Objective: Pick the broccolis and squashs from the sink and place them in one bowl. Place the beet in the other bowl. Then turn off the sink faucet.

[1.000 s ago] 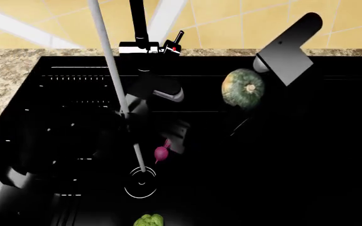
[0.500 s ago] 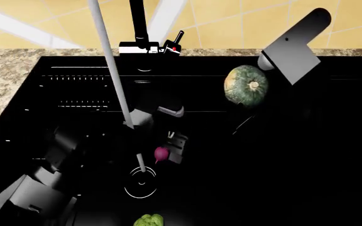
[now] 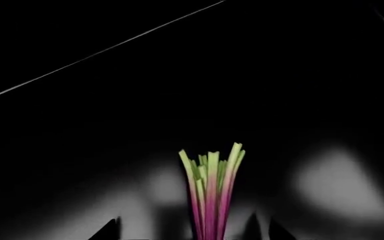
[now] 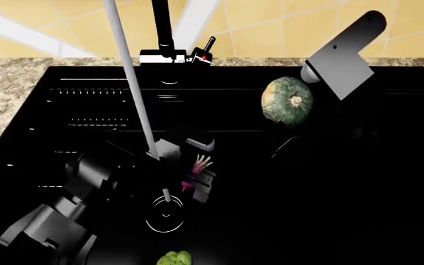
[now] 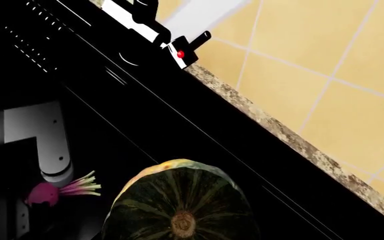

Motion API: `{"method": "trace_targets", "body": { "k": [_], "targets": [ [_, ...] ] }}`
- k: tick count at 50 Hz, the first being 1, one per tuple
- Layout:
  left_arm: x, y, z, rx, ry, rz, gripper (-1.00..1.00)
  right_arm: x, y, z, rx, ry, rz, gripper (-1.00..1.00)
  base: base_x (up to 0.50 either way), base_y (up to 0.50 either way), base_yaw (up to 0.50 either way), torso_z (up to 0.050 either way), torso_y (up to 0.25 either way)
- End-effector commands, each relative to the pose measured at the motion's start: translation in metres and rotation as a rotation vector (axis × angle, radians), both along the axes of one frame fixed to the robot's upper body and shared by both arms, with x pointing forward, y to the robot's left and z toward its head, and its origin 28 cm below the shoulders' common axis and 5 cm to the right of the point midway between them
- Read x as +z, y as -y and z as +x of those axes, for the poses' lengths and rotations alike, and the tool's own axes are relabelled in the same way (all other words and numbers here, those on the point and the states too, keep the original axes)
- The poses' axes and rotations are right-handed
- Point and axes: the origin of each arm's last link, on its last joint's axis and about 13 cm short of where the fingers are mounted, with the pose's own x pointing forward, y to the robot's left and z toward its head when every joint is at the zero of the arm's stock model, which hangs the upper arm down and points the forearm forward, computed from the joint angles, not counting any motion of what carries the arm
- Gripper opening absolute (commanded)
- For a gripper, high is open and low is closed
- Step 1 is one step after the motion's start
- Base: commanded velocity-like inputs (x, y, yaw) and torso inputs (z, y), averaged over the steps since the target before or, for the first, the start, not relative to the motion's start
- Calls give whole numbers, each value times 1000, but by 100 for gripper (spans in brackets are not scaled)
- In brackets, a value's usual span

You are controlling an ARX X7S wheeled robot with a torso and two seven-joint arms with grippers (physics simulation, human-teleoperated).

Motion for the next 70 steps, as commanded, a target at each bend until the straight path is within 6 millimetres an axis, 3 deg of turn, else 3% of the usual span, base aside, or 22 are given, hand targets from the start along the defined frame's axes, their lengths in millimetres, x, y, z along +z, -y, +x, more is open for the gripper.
{"method": "trace_targets", "body": {
  "k": [1,6,7,20,34,52,70],
  "targets": [
    [-22,3,-9,-45,-97,12,100,2,1,-1,-3,19,-3,-100,0,0,0,0,-23],
    [-24,4,-14,-67,-107,16,100,1,2,0,-4,19,-2,-100,2,-1,-2,0,-2],
    [-24,4,-15,-69,-105,12,-100,1,2,-1,-4,20,-1,-100,0,0,0,0,0],
    [-11,3,-22,-22,-8,-12,-100,5,1,-3,3,32,-3,-100,0,0,0,0,-2],
    [34,4,-34,-55,129,-125,-100,9,-2,-7,4,44,-10,-100,2,0,0,0,0],
    [73,-8,-70,-101,291,-158,-100,19,1,-20,-21,66,-24,-100,0,0,0,0,0],
    [129,-26,-117,-120,489,-211,-100,33,2,-41,-50,72,-3,-100,0,0,0,0,0]
  ]
}}
